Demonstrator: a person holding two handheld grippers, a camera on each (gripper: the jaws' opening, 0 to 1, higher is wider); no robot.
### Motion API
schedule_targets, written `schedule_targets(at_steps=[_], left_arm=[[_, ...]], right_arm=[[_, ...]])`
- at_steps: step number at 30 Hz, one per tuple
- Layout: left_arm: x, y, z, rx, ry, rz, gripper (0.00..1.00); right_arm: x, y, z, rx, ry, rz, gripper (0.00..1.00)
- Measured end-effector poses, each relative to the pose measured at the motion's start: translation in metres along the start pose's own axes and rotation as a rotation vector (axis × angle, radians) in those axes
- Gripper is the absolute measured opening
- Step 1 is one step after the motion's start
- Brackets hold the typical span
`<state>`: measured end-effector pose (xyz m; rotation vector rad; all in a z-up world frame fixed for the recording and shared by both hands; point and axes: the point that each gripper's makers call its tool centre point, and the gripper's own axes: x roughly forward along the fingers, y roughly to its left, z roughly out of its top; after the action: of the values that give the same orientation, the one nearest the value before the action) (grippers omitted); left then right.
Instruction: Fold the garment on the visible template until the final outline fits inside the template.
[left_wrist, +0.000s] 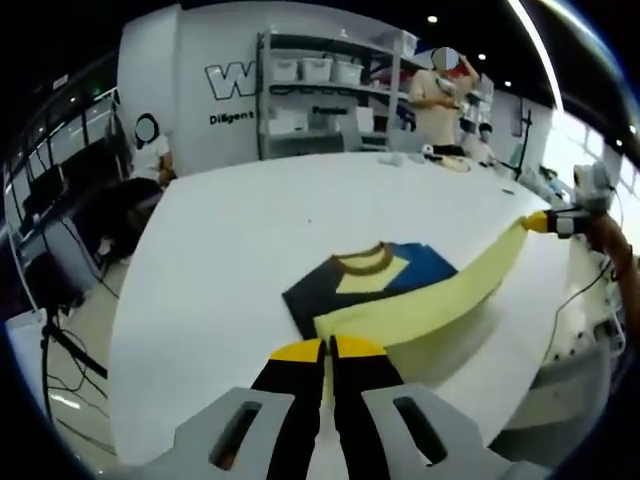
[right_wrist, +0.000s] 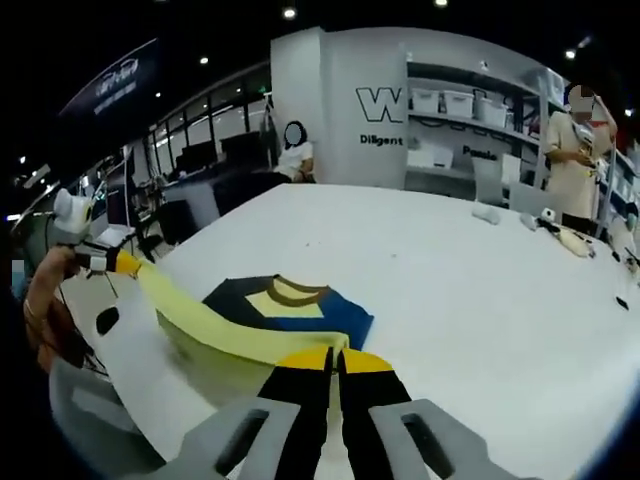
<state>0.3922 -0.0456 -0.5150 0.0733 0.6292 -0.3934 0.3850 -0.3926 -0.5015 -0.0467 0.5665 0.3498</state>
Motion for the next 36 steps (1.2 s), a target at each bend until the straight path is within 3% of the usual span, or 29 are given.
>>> schedule_targets(at_steps=[19,36], left_arm=[[0.052,0.03,0.034,-0.071,-0.046,0.007,0.0],[0.107,0.049,0.032,-0.108,-0.014,0.033,0.0]], right_arm=[[0.049,-0.017,0.03,-0.035,-0.007,-0.017,0.0],[0.103,-0.04,0.03,-0.016,0.045,-0.02,0.0]])
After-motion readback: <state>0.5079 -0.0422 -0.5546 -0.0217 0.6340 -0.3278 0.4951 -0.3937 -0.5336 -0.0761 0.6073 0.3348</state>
